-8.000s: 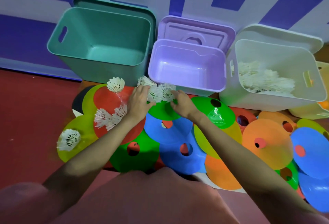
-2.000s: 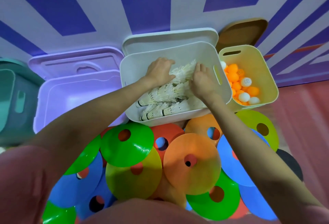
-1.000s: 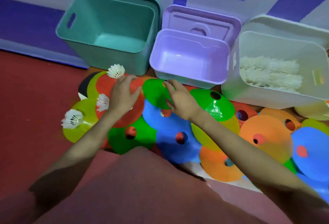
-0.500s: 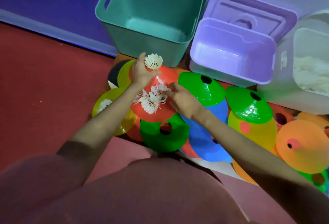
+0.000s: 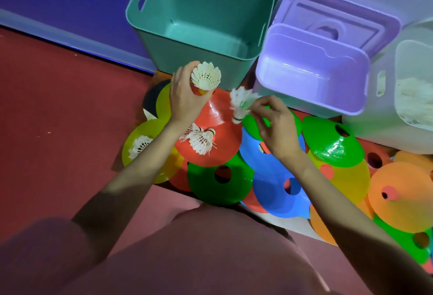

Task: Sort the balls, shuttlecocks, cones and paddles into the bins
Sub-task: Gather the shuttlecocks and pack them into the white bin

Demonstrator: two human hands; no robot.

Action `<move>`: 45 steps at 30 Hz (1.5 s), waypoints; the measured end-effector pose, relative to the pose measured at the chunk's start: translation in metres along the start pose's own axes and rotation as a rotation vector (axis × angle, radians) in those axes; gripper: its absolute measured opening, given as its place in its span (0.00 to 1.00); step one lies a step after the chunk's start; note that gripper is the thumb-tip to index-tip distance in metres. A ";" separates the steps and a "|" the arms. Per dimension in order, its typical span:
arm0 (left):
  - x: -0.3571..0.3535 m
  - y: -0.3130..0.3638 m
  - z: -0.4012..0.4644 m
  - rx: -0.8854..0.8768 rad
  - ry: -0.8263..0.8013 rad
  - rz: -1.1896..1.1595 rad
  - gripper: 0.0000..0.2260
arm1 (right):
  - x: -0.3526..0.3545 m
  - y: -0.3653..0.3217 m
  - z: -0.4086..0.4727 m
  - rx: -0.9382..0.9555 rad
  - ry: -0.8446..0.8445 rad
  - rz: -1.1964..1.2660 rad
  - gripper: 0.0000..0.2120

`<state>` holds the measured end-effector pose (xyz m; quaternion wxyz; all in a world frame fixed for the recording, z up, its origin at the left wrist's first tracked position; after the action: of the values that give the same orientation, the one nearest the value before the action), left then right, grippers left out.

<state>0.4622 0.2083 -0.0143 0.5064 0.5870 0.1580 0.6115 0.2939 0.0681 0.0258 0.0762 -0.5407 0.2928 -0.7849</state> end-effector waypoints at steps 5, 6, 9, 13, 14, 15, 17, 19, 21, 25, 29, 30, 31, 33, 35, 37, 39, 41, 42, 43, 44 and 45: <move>0.015 -0.004 -0.023 0.010 -0.169 -0.093 0.27 | 0.045 -0.014 0.007 -0.001 0.236 0.110 0.07; 0.016 -0.003 -0.029 0.002 -0.206 -0.085 0.27 | 0.044 -0.020 0.009 0.015 0.236 0.127 0.07; 0.019 0.003 -0.049 -0.015 -0.288 -0.060 0.26 | 0.029 -0.043 0.013 0.117 0.166 0.174 0.08; 0.022 0.002 -0.070 0.006 -0.275 -0.044 0.26 | -0.008 -0.071 0.006 0.250 -0.037 0.161 0.10; 0.023 -0.001 -0.075 0.033 -0.265 -0.042 0.26 | -0.019 -0.074 0.002 0.278 -0.102 0.130 0.11; 0.025 -0.006 -0.079 0.064 -0.257 -0.047 0.27 | -0.030 -0.077 -0.002 0.303 -0.167 0.097 0.11; 0.028 -0.017 -0.088 0.114 -0.244 -0.066 0.30 | -0.048 -0.080 -0.009 0.334 -0.260 0.062 0.10; 0.035 -0.027 -0.095 0.152 -0.204 -0.109 0.31 | -0.054 -0.085 -0.015 0.332 -0.256 0.076 0.10; 0.047 -0.033 -0.101 0.191 -0.131 -0.145 0.30 | -0.052 -0.085 -0.018 0.271 -0.184 0.120 0.15; 0.069 -0.044 -0.112 0.246 -0.020 -0.146 0.30 | -0.062 -0.060 -0.017 0.027 -0.166 0.156 0.10; 0.075 -0.046 -0.125 0.276 0.019 -0.199 0.30 | -0.109 -0.034 -0.022 -0.189 -0.481 -0.121 0.19; 0.076 -0.045 -0.129 0.279 0.024 -0.208 0.30 | -0.117 -0.032 -0.024 -0.201 -0.524 -0.175 0.21; 0.077 -0.044 -0.132 0.277 0.025 -0.215 0.30 | -0.123 -0.031 -0.025 -0.203 -0.539 -0.199 0.21; 0.077 -0.042 -0.137 0.261 0.020 -0.220 0.30 | -0.130 -0.031 -0.023 -0.198 -0.528 -0.207 0.17; 0.078 -0.039 -0.141 0.238 0.010 -0.217 0.29 | -0.132 -0.028 -0.022 -0.207 -0.501 -0.190 0.12; 0.076 -0.038 -0.144 0.218 -0.014 -0.180 0.29 | -0.128 -0.022 -0.021 -0.243 -0.469 -0.166 0.10; 0.075 -0.039 -0.146 0.198 -0.045 -0.113 0.28 | -0.115 -0.017 -0.020 -0.271 -0.410 -0.147 0.08; 0.074 -0.041 -0.148 0.175 -0.066 -0.066 0.28 | -0.090 -0.016 -0.017 -0.285 -0.287 -0.098 0.06; 0.073 -0.041 -0.148 0.165 -0.072 -0.052 0.29 | -0.074 -0.018 -0.016 -0.292 -0.207 -0.035 0.06; 0.071 -0.041 -0.149 0.158 -0.076 -0.042 0.29 | -0.057 -0.022 -0.014 -0.301 -0.121 0.059 0.05; 0.070 -0.041 -0.149 0.154 -0.080 -0.032 0.28 | -0.042 -0.027 -0.014 -0.310 -0.041 0.181 0.05; 0.068 -0.040 -0.150 0.151 -0.085 -0.025 0.28 | -0.029 -0.033 -0.014 -0.318 0.020 0.318 0.06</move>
<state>0.3617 0.3405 -0.0466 0.4745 0.6472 0.1892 0.5659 0.2991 0.1127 0.0171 0.1098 -0.4854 0.4950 -0.7122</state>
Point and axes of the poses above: each hand's wrist, its own z-axis towards the middle knuckle, its own x-axis out of the back of the hand, y = z × x, the point moved 7 cm from there along z, towards the middle knuckle, and after that the axes turned 3 degrees about -x, right-handed, at the moved point
